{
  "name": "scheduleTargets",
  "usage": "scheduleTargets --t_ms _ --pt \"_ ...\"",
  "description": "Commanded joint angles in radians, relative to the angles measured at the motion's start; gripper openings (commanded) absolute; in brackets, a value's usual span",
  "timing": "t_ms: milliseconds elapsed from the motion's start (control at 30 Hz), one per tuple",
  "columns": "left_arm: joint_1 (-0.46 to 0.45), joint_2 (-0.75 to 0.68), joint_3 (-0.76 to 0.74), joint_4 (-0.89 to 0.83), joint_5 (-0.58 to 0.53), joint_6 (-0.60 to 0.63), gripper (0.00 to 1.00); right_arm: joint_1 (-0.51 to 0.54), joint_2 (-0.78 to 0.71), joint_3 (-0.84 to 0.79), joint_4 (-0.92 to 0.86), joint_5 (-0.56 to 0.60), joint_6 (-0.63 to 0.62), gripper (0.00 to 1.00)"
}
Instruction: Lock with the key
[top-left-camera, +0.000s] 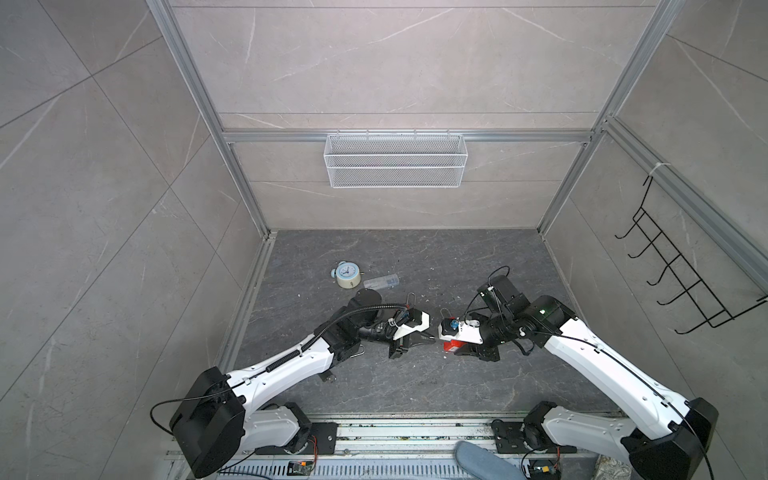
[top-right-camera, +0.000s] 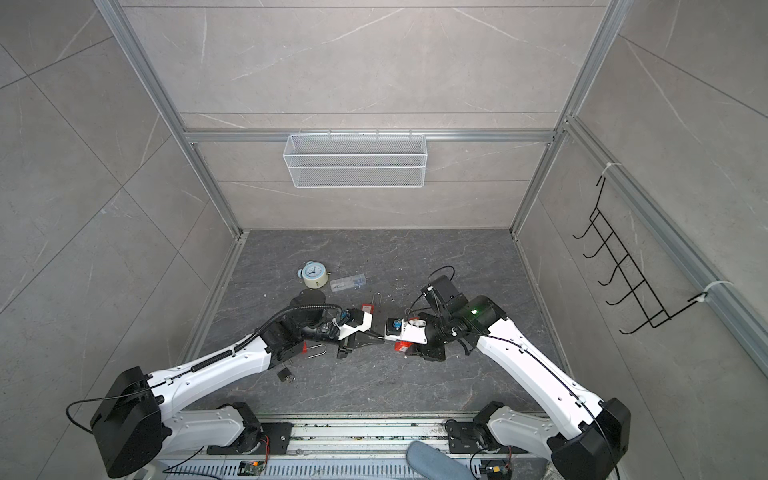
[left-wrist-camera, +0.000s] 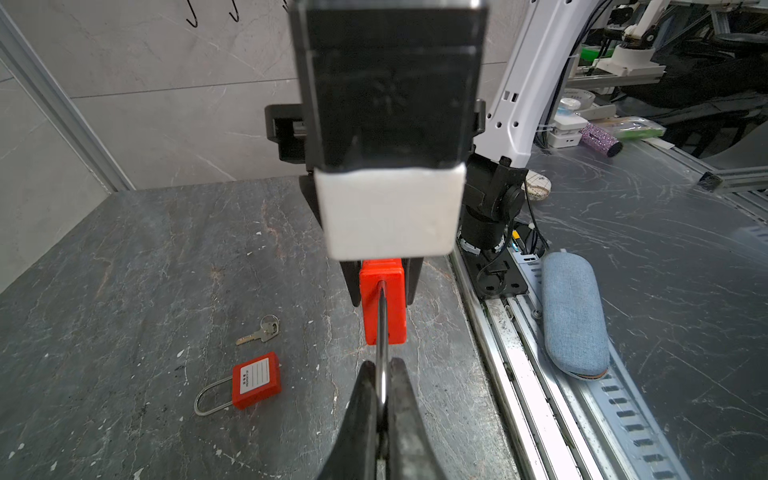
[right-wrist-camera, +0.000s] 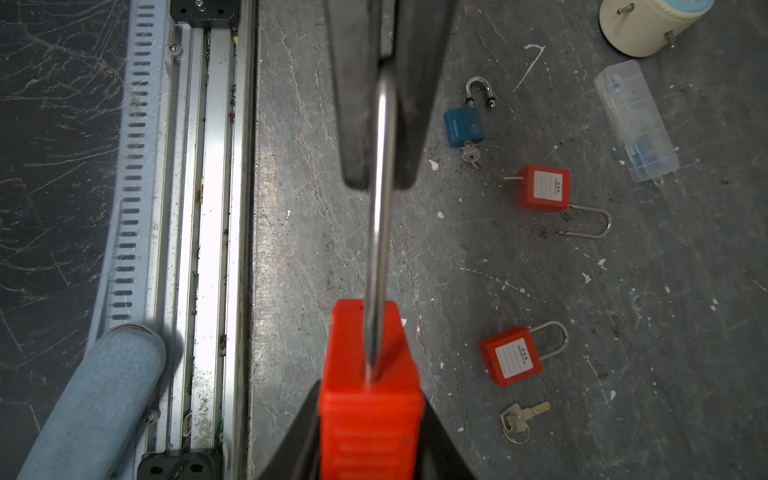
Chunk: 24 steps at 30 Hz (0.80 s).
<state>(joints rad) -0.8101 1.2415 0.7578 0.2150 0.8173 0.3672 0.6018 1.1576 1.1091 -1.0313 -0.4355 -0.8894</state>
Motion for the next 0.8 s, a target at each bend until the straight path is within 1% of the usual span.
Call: scheduleTargets --t_ms 0,33,100,133,433,633,767 --pt "-0.004 -0.025 0.003 0.063 0.049 -0.002 0.00 0.002 -0.006 0.029 -0.035 -0.042 -0.024 0.30" --pt "-0.006 -0.022 0.004 0.064 0.051 -0.003 0.00 0.003 -0.007 0.029 -0.035 -0.049 -0.030 0.28" --pt "-0.008 -0.019 0.006 0.064 0.052 -0.004 0.00 0.003 -0.007 0.031 -0.035 -0.057 -0.035 0.27" --pt "-0.009 -0.015 0.007 0.065 0.052 -0.006 0.00 0.003 -0.006 0.032 -0.033 -0.062 -0.035 0.25" --pt "-0.026 0.019 0.020 0.067 0.050 -0.011 0.00 0.003 -0.001 0.045 -0.020 -0.096 -0.068 0.21" --pt "-0.075 0.046 0.029 0.071 -0.002 0.031 0.00 0.003 0.017 0.059 -0.011 -0.198 -0.091 0.21" --pt "-0.103 0.062 0.023 0.118 -0.035 0.044 0.00 0.003 0.037 0.083 -0.008 -0.223 -0.105 0.21"
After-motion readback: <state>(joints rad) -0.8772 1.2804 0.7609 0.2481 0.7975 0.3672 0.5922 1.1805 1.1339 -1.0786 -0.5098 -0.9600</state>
